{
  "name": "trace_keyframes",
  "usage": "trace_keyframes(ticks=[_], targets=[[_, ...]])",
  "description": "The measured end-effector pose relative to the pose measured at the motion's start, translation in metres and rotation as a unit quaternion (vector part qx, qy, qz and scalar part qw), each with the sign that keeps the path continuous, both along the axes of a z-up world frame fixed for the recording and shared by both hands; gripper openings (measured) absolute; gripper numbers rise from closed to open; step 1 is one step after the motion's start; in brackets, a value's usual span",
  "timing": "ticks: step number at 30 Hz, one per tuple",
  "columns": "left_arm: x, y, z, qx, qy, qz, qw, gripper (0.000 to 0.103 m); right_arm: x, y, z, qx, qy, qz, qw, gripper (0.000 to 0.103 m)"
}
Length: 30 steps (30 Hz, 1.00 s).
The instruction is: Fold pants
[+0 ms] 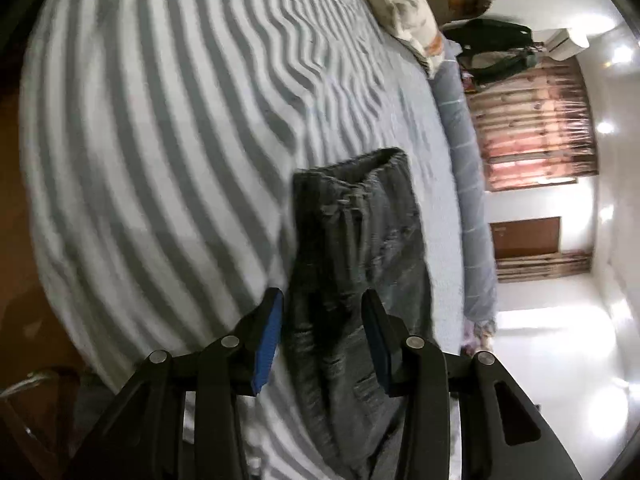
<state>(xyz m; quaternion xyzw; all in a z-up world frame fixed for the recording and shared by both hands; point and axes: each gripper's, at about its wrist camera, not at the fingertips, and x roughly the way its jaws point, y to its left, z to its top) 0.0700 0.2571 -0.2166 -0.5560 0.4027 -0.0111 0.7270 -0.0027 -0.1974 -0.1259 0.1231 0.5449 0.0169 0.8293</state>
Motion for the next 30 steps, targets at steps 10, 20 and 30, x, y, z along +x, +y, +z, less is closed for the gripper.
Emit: trace_keyframes(ticks=[10,20,30], targets=[[0.013,-0.001,-0.008,-0.021,-0.012,0.021,0.9995,0.04,0.003,0.006,-0.012,-0.001,0.012,0.008,1.0,0.059],[0.016,-0.017,0.019,0.066,-0.008,0.008,0.9977,0.022,0.03,0.006,-0.029,-0.037,0.018,0.003,0.999,0.059],[0.028,-0.071,0.105,0.178,-0.072,-0.059,0.9796,0.019,0.039,0.01,-0.051,-0.049,0.036,0.018,0.998,0.068]])
